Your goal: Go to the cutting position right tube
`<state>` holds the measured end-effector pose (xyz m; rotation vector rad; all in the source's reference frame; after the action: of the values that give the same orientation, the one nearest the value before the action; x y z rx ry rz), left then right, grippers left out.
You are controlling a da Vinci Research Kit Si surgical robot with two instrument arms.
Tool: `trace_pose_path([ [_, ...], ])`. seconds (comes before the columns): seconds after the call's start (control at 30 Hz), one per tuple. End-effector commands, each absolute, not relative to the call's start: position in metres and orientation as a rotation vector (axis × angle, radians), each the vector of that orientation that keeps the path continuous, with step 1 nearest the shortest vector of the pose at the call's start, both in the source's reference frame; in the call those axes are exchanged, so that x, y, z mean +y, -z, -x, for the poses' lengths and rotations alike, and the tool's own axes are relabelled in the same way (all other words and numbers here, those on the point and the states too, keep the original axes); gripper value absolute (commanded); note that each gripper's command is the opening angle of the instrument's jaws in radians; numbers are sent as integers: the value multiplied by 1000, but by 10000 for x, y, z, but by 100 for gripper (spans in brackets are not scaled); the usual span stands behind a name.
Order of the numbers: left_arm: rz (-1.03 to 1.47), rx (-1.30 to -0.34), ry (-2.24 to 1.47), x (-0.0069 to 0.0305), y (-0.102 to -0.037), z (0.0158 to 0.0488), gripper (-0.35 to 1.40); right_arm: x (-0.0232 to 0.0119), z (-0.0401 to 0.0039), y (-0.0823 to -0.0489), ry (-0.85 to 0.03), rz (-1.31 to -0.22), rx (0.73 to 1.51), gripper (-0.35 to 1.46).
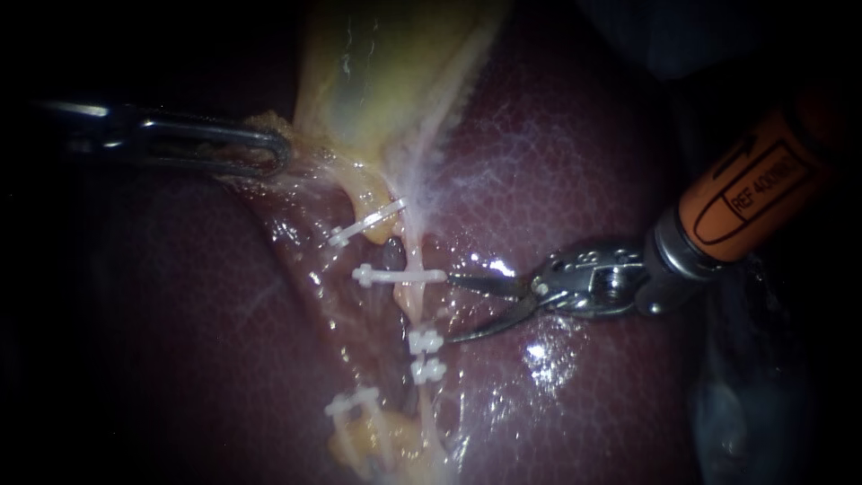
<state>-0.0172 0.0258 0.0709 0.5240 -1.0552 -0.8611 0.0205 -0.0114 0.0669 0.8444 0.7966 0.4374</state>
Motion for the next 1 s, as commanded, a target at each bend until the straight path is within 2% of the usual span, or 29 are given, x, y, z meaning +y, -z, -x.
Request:
trace_pose_path([
  [0.03,-524,-1055,861,258,-709,172,-35,-114,-205,-670,-450,-870,801,131],
  [0.47,-524,-1055,861,258,-709,171,-35,-108,-218,-676,-589,-1217,875,128],
  [0.67,-524,-1055,861,258,-709,171,-35,-109,-227,-675,-604,-1285,885,126],
  [1.0,-524,-1055,861,258,-709,171,-35,-108,-247,-676,-611,-1364,993,126],
])
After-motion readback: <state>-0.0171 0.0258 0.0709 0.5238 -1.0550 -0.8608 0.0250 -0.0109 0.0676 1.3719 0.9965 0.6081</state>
